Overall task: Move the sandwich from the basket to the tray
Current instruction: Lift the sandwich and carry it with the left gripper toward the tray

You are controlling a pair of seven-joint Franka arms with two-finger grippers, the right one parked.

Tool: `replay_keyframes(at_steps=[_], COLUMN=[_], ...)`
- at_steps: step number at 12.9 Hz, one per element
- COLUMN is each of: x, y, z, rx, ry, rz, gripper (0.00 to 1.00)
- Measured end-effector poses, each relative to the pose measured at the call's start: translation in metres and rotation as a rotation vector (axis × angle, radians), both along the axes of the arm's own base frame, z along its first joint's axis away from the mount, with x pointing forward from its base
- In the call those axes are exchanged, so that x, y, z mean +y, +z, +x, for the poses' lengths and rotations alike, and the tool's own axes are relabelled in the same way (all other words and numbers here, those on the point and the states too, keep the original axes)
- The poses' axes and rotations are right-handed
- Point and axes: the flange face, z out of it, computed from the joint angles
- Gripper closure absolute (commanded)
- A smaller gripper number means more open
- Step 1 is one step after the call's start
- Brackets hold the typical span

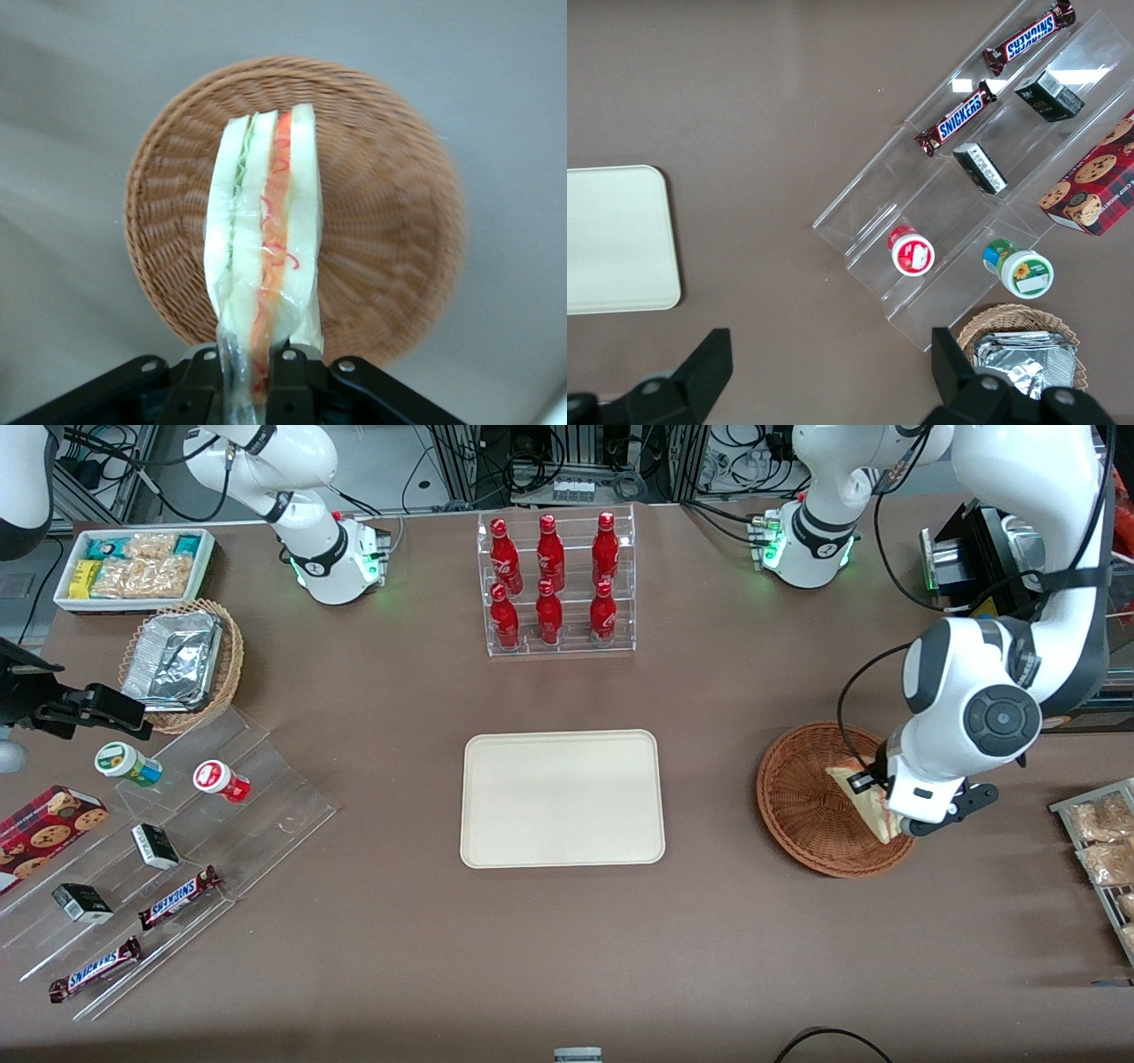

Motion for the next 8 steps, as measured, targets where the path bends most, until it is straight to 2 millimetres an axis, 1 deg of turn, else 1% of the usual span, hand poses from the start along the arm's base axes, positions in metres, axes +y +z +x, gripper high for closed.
replay_keyframes(at_steps=[1, 2, 4, 6, 8], x=[-0.03, -0.061, -0.116, -0.16, -0.201], y=[0.01, 0.014, 0.014, 0.011, 0.005], z=[-0.002, -0.008, -0.023, -0.036, -0.044], rx=[-0.007, -0.014, -0.014, -0.013, -0.014], ry=[-0.053, -0.112, -0.217, -0.297, -0.361], rz=[-0.002, -0.005, -0.009, -0.012, -0.017], gripper=[1.0, 1.0, 1.0, 1.0, 1.0])
